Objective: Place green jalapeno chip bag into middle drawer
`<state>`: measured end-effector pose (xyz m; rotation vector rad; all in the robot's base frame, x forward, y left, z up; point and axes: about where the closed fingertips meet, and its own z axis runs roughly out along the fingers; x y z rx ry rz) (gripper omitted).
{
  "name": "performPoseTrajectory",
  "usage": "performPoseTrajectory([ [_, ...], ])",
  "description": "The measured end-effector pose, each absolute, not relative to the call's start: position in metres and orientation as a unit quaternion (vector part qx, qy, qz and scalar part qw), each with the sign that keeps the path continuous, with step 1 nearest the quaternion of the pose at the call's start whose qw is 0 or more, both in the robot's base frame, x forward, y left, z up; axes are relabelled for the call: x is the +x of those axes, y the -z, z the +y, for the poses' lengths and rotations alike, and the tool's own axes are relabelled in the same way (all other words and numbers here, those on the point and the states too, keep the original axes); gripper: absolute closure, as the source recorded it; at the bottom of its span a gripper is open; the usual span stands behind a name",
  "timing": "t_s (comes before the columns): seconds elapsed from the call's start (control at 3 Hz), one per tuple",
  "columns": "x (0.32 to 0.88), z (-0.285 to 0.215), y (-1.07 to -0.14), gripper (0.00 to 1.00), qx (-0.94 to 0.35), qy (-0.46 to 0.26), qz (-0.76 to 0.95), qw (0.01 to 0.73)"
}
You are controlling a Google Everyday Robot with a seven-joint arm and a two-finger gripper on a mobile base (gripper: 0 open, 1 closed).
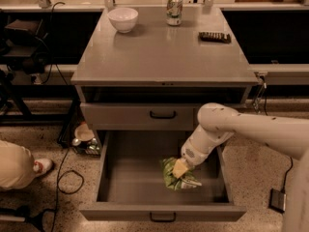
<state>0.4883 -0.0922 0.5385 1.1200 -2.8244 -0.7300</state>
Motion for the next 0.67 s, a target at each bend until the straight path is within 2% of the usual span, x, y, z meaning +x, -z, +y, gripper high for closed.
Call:
performPoseTrajectory([
  [0.33, 0.4907, -0.0673, -0.5085, 1.0, 0.364, 0.273, -0.89, 0.005],
  [0.67, 0.4882, -0.0674, -0.5055, 0.82, 0.364, 0.274, -0.89, 0.01],
])
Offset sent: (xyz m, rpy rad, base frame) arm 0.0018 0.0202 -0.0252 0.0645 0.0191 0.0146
